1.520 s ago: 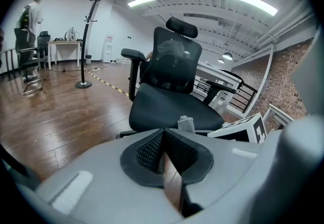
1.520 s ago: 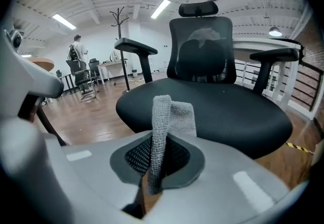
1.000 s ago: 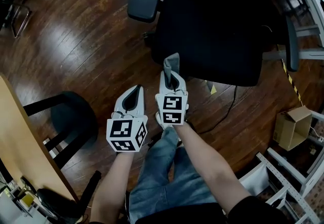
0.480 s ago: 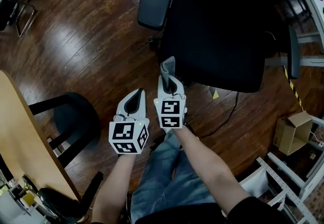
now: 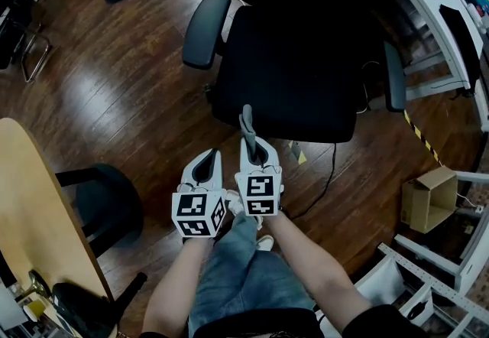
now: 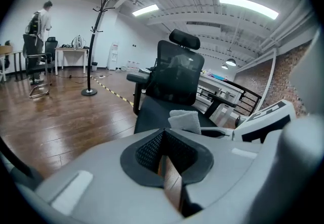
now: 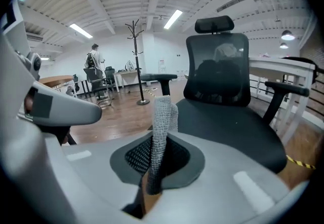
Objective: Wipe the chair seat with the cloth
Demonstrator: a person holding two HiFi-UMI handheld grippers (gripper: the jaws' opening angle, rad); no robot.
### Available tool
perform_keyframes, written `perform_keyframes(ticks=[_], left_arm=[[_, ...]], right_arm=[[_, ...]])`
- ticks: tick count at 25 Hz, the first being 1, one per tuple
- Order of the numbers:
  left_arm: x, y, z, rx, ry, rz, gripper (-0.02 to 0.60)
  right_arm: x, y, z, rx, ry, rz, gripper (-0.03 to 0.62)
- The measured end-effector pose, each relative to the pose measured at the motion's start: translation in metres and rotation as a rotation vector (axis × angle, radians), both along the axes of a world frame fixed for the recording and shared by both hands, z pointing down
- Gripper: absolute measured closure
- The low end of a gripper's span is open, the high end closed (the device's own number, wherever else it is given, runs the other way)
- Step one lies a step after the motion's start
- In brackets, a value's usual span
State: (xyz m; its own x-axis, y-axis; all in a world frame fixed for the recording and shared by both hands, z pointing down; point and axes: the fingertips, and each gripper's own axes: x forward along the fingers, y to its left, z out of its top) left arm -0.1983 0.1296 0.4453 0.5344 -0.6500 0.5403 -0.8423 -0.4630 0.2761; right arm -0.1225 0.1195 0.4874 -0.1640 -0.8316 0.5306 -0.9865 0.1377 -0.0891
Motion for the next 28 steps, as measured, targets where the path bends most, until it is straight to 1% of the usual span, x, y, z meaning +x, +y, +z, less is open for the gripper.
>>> perform_keyframes(ticks=[3, 6, 12, 20, 25, 28], left_arm=[[0.029, 0.023, -0.024, 0.030, 0.021, 0.037, 0.577], [0.054, 0.051, -0.050, 0.064, 0.030, 0.089, 0.577], [0.081, 0.112, -0.106, 0.139, 0.050, 0.137, 0.577], [0.099, 0.184, -0.192, 0.265, 0.066, 0.165, 0.577], [0.104, 0.220, -0.237, 0.311, 0.089, 0.168, 0.577], [0.111, 0.237, -0.256, 0.336, 0.091, 0.201, 0.577]], right_arm=[[0.025, 0.025, -0.033, 0.035, 0.025, 0.009, 0.588], [0.047, 0.058, -0.063, 0.062, 0.034, 0.045, 0.588], [0.071, 0.127, -0.125, 0.125, 0.028, 0.084, 0.586], [0.091, 0.204, -0.223, 0.258, -0.038, 0.113, 0.586], [0.098, 0.243, -0.274, 0.331, -0.021, 0.128, 0.588], [0.102, 0.264, -0.295, 0.349, -0.026, 0.136, 0.588]])
